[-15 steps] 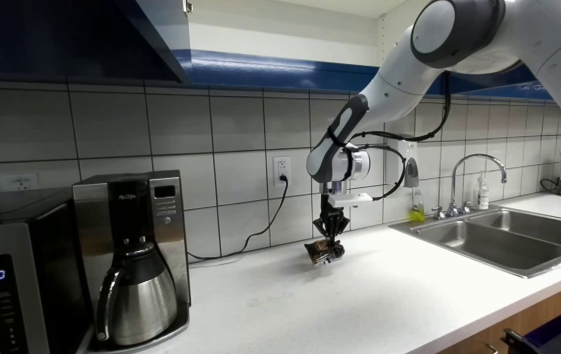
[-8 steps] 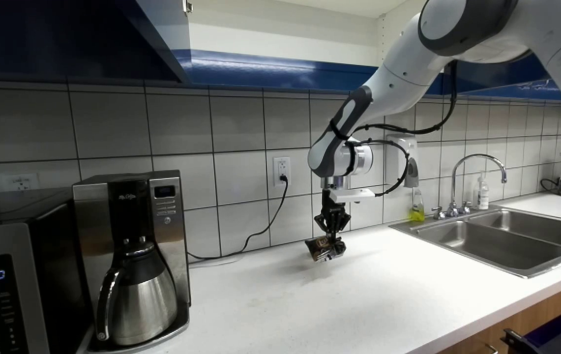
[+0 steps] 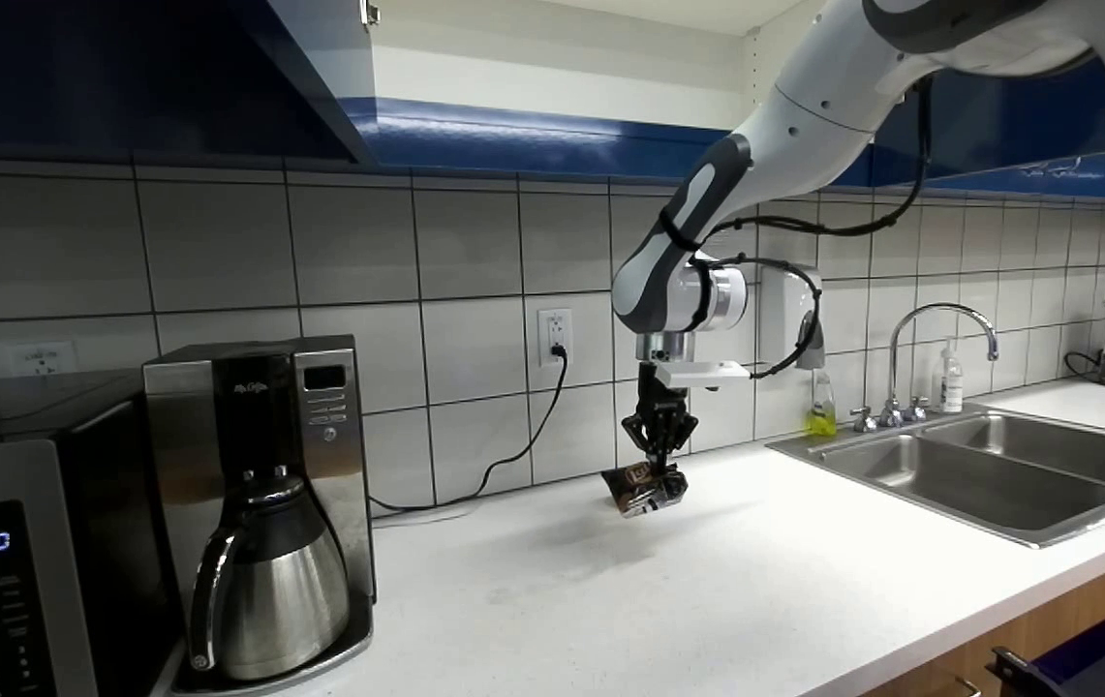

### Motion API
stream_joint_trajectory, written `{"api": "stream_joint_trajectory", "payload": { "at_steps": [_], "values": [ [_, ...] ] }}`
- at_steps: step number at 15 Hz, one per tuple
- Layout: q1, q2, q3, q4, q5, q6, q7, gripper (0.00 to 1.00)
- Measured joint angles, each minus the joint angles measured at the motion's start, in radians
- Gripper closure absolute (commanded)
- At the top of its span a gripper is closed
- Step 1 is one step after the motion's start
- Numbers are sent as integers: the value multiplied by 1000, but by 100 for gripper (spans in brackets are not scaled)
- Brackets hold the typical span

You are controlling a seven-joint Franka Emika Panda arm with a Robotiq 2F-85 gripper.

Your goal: Put the black packet in the upper cabinet.

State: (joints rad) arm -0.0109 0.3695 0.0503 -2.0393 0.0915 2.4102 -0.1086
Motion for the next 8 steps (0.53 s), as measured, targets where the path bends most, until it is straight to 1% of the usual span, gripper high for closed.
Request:
{"api": "stream_joint_trajectory", "payload": {
  "at_steps": [8],
  "values": [
    [30, -170, 22, -186, 45, -8, 3, 99]
  ]
}}
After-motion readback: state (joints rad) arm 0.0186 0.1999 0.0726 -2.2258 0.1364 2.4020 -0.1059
